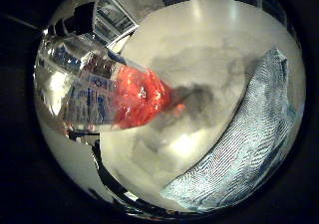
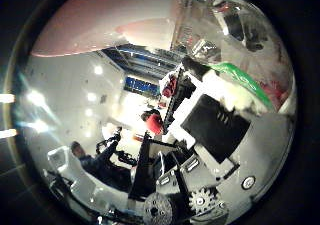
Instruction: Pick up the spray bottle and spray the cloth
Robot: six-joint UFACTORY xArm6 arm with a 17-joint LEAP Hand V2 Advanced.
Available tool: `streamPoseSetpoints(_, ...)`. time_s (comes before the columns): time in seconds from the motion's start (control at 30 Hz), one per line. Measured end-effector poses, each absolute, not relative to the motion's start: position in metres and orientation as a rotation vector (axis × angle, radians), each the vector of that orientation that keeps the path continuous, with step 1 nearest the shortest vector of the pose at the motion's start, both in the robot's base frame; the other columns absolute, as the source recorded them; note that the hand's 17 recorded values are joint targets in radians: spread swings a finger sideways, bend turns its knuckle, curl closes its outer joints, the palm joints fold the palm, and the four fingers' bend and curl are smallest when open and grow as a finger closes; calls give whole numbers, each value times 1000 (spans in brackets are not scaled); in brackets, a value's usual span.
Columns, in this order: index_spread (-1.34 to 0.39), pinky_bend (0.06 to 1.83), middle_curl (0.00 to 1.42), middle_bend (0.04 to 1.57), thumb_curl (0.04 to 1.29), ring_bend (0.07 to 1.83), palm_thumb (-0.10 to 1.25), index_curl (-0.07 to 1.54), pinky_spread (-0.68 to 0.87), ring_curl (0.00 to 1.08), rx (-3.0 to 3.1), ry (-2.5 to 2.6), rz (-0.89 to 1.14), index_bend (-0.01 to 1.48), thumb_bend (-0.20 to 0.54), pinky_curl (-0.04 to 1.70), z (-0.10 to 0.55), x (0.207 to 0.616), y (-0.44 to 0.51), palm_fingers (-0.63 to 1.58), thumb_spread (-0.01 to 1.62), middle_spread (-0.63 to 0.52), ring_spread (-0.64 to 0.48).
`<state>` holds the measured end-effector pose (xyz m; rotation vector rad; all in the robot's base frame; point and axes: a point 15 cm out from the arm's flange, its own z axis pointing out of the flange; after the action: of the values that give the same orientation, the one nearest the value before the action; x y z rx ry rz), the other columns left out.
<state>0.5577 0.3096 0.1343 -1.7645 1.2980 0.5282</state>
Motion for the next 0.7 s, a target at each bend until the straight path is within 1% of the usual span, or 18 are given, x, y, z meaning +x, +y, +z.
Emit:
streamPoseSetpoints(0.03,-407,882,504,758,584,1050,803,737,-435,541,-1783,1293,528,328,-30,906,132,556,308,486,1009,-146,-218)
streamPoseSetpoints(0.1,-438,829,485,713,563,1020,790,706,-399,514,-1807,1288,525,321,-30,889,129,555,305,426,1019,-145,-223)
streamPoseSetpoints(0.13,-449,736,464,649,537,895,766,688,-269,485,-1819,1284,523,330,-36,890,128,554,304,159,1026,-128,-202)
streamPoseSetpoints(0.2,-457,629,412,549,490,726,735,596,-21,394,-1848,1278,522,270,-35,812,125,551,302,20,1026,-95,-146)
streamPoseSetpoints(0.23,-454,598,400,525,475,687,721,571,59,370,-1867,1278,529,260,-36,780,123,549,301,25,1023,-87,-126)
streamPoseSetpoints(0.27,-450,555,379,466,456,636,709,538,141,348,-1895,1276,540,220,-37,740,120,544,300,-52,1018,-66,-95)
streamPoseSetpoints(0.33,-446,497,347,374,422,556,676,475,263,310,-1946,1266,552,166,-36,663,120,541,298,-53,1009,-35,-45)
streamPoseSetpoints(0.5,-432,429,320,274,369,441,641,378,368,266,-1966,1282,533,152,-29,542,130,552,279,-11,1005,-4,18)
streamPoseSetpoints(0.7,-424,414,319,229,341,390,635,318,384,253,-1945,1313,473,157,-28,460,143,567,234,32,999,-1,30)
